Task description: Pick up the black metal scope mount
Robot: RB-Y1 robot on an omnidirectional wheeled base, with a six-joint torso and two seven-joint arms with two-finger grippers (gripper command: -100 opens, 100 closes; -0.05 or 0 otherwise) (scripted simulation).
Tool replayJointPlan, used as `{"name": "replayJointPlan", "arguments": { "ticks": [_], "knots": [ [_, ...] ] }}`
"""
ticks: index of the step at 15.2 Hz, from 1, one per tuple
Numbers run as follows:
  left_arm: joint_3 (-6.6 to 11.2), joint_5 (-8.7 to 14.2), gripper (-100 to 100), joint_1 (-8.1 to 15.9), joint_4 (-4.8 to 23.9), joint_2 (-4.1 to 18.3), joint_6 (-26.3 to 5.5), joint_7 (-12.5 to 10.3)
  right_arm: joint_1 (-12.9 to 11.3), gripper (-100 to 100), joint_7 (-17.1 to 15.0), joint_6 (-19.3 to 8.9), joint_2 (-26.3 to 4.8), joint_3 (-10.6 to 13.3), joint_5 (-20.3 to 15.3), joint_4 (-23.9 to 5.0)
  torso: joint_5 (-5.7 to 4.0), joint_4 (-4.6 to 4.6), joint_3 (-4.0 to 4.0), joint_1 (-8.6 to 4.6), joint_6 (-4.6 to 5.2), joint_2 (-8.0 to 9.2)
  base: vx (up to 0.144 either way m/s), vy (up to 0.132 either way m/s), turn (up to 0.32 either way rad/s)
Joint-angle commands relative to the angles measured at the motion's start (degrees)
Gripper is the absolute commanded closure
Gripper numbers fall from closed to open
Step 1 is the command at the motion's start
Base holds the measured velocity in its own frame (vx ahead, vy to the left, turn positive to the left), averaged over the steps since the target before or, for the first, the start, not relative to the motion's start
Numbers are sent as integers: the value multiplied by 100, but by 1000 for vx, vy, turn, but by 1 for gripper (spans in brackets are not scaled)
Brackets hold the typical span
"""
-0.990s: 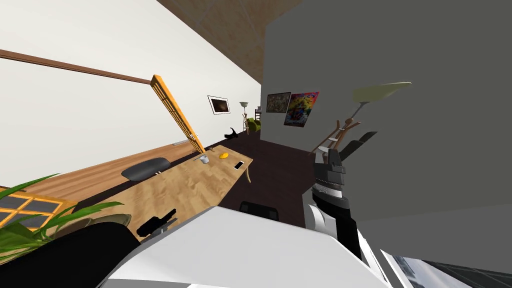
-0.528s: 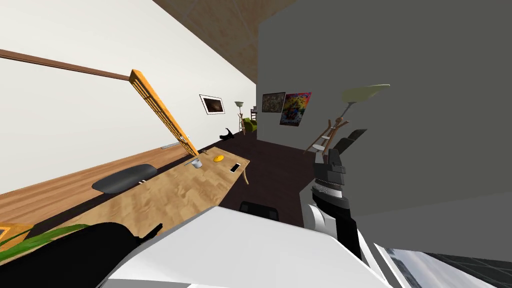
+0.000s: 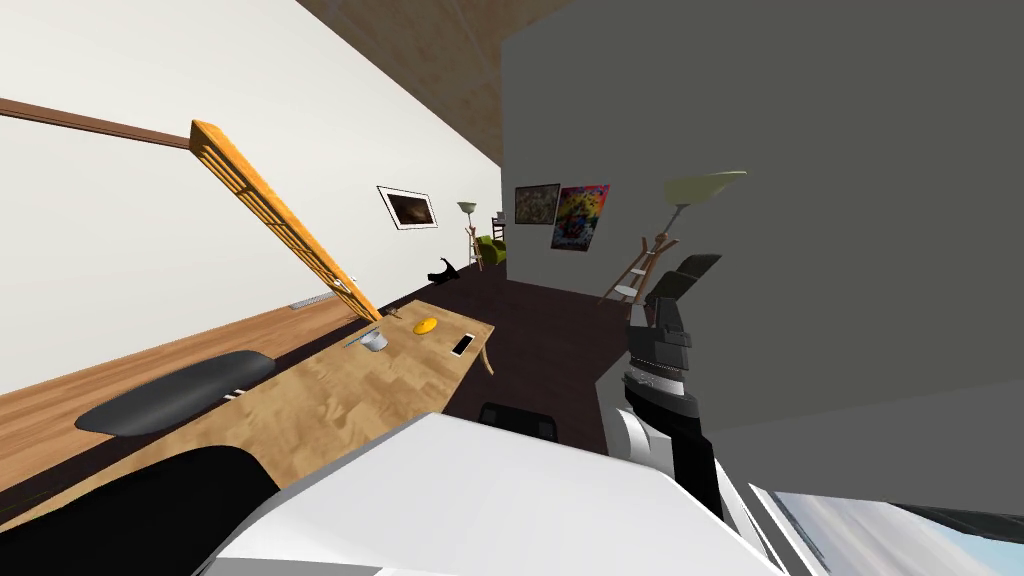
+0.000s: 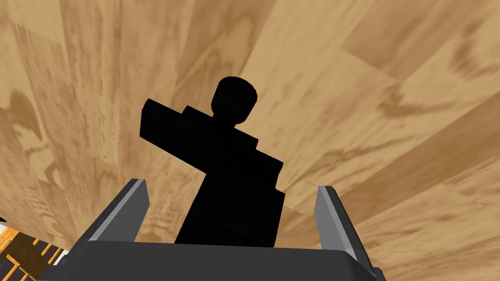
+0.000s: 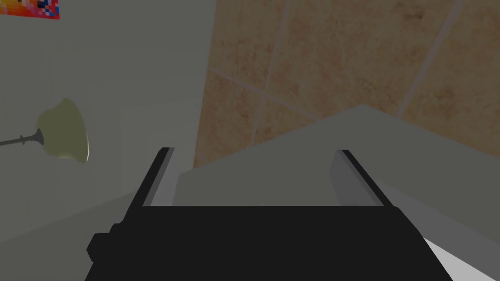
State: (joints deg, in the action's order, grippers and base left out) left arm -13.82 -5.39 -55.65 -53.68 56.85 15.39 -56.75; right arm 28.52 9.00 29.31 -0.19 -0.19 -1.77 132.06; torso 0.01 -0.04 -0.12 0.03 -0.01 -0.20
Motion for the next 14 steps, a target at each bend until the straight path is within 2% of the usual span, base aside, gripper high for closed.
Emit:
{"name": "replayJointPlan", "arguments": {
  "ticks": [1,4,5,6,10,11,13,14],
  "knots": [
    [-11,2,-100,127,114,-159,-24,131,0,0,0,0,0,0,0,0,0,0,0,0,0,0,10,38,-11],
    [-29,5,-100,319,284,-399,-60,327,-1,0,0,0,0,0,0,0,2,6,14,10,-1,23,-4,79,-15],
    [-12,5,-100,229,227,-300,-24,238,-1,0,0,0,0,0,0,0,4,6,15,15,-1,25,1,53,-12],
    [-14,6,100,244,247,-317,-21,263,-1,0,0,0,0,0,0,0,2,6,15,8,-1,25,1,20,-5],
    [-17,0,100,241,249,-311,-26,274,-1,0,0,0,1,1,0,0,-2,10,18,-15,-4,27,-1,3,-1],
    [-9,1,100,96,85,-120,-18,98,-1,0,0,0,1,1,0,0,-3,10,18,-17,-4,28,-9,-48,15],
    [0,0,100,0,0,0,0,0,-1,0,0,0,1,1,0,0,-12,9,21,-47,-7,34,-13,-86,30],
    [4,3,100,58,53,-85,-17,94,-1,0,0,0,1,1,0,0,-15,8,19,-57,-9,32,6,-52,19]
  ]
}}
